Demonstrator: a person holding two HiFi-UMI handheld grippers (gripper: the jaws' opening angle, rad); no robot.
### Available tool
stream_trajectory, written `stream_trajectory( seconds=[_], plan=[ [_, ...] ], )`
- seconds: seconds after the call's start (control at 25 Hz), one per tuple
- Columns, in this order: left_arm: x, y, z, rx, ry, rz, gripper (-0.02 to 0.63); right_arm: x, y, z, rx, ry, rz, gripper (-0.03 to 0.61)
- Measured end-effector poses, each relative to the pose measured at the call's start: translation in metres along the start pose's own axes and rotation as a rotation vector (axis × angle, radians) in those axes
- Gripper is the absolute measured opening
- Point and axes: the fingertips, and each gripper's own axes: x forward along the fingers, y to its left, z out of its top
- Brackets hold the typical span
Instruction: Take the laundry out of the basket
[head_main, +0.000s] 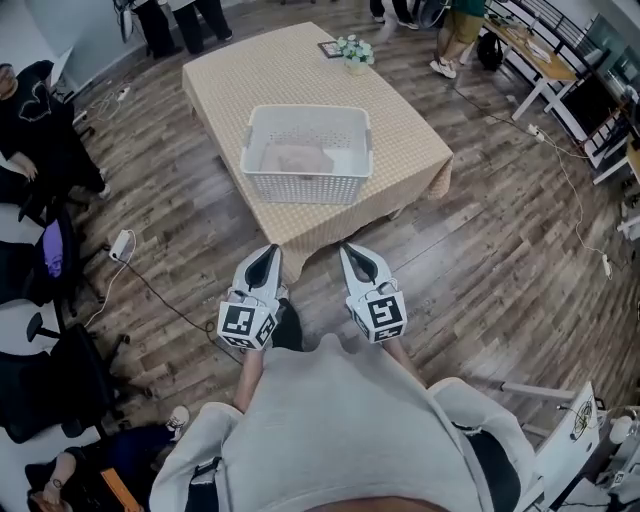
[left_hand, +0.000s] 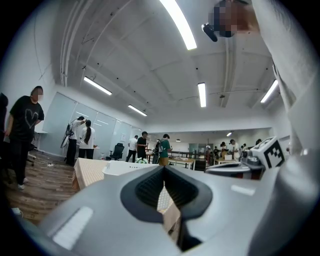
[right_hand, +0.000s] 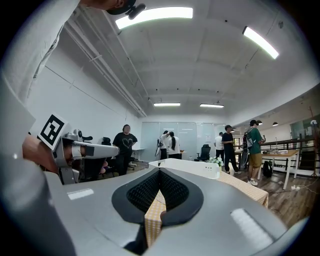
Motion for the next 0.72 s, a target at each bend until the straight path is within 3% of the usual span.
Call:
stream_trajectory(
  seconds=[0.72],
  plan=[
    [0.139,0.182,0.043,-0.02,-0.024,-0.073,0.009,0.22,-0.032,0.058,-0.031,-0.006,-0.048,-0.002]
  ],
)
